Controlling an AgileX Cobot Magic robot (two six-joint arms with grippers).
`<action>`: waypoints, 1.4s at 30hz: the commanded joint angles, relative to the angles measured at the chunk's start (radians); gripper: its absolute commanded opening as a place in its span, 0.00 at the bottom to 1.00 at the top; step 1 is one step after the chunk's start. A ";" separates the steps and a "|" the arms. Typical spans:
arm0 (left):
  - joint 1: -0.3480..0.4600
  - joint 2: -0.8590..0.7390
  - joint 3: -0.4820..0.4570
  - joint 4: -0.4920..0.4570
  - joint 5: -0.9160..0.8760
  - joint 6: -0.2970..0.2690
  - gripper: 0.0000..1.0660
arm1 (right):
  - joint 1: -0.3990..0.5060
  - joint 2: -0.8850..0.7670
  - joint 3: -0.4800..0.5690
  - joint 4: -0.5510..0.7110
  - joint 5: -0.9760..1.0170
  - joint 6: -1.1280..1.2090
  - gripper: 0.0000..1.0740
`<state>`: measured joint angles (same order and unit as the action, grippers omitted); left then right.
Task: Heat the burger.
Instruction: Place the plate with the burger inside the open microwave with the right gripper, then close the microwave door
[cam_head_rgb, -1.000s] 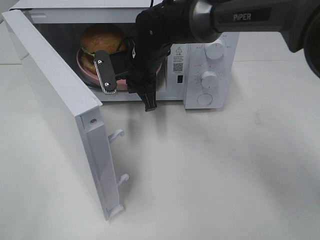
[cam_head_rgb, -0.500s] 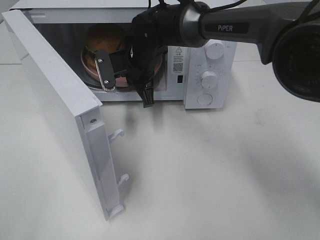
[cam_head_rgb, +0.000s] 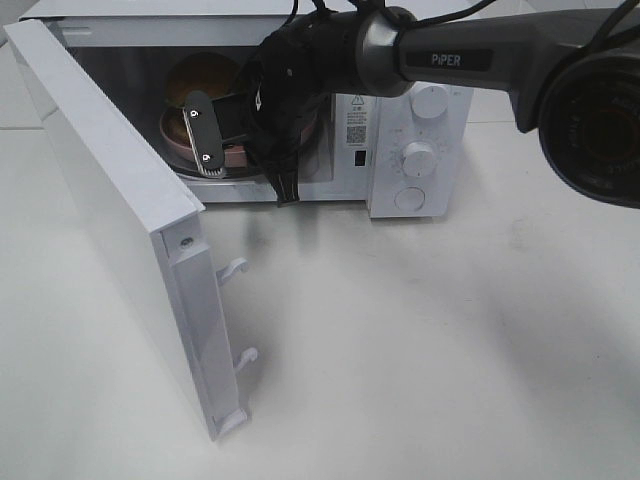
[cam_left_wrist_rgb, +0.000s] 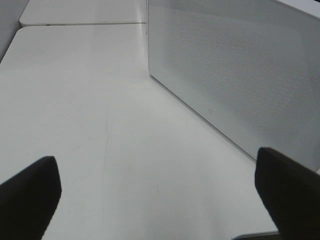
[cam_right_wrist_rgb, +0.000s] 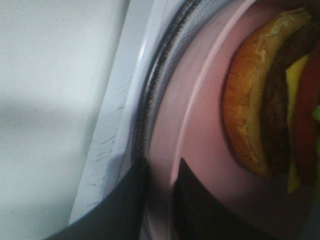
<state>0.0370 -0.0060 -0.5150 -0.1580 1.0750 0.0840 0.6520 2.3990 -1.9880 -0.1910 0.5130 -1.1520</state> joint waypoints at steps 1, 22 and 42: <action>-0.003 -0.016 0.000 -0.007 -0.009 0.002 0.92 | -0.001 -0.015 -0.013 -0.002 -0.030 0.007 0.39; -0.003 -0.016 0.000 -0.007 -0.009 0.002 0.92 | -0.001 -0.169 0.242 0.027 -0.114 0.007 0.58; -0.003 -0.016 0.000 -0.007 -0.009 0.002 0.92 | -0.001 -0.474 0.642 0.020 -0.176 0.029 0.64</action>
<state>0.0370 -0.0060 -0.5150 -0.1580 1.0750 0.0840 0.6520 1.9550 -1.3730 -0.1720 0.3370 -1.1300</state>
